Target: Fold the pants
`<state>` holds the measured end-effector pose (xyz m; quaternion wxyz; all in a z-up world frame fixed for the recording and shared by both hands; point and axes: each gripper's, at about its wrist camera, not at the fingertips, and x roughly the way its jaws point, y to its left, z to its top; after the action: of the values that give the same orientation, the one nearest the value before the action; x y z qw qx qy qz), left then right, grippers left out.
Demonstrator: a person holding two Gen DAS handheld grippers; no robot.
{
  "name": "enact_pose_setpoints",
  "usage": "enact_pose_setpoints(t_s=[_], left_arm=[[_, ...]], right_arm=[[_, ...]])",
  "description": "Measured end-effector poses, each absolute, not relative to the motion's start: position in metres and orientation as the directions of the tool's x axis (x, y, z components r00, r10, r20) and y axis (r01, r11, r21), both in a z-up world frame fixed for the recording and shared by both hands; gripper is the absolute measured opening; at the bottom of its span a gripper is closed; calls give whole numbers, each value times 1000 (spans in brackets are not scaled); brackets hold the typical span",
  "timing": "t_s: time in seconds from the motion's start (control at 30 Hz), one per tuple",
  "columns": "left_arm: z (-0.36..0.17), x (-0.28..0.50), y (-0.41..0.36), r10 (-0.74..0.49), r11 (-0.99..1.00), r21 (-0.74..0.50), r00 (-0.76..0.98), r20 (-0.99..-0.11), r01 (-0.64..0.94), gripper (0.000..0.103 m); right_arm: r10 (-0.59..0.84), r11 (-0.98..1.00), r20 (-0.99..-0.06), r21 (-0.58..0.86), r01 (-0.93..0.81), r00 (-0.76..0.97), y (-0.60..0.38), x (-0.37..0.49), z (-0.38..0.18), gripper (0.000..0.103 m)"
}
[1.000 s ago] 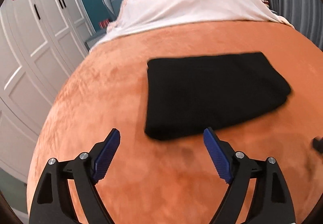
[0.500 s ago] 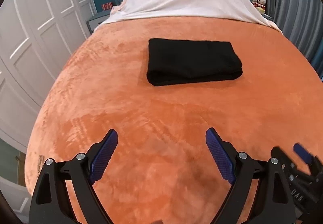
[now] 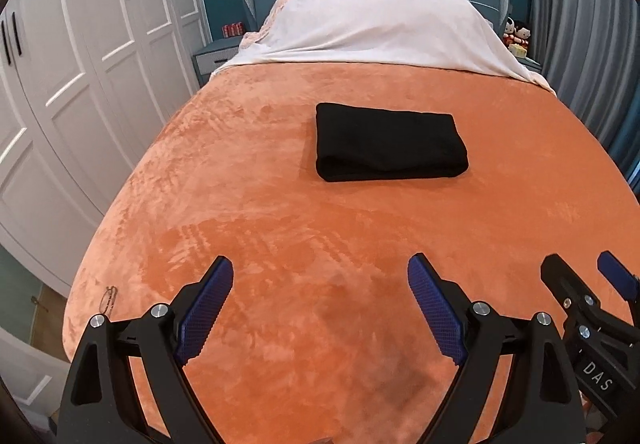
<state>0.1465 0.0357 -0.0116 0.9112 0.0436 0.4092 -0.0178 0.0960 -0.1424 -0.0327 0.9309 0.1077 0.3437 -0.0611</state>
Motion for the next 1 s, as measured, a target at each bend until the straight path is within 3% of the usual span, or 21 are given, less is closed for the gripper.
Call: enact_pose_setpoints(t_s=[1.0], left_arm=[[0,120,32,-7,992,80,672,-741,98,87]], right_arm=[[-20,972,-640,169,166,768,-136,76,-22,94]])
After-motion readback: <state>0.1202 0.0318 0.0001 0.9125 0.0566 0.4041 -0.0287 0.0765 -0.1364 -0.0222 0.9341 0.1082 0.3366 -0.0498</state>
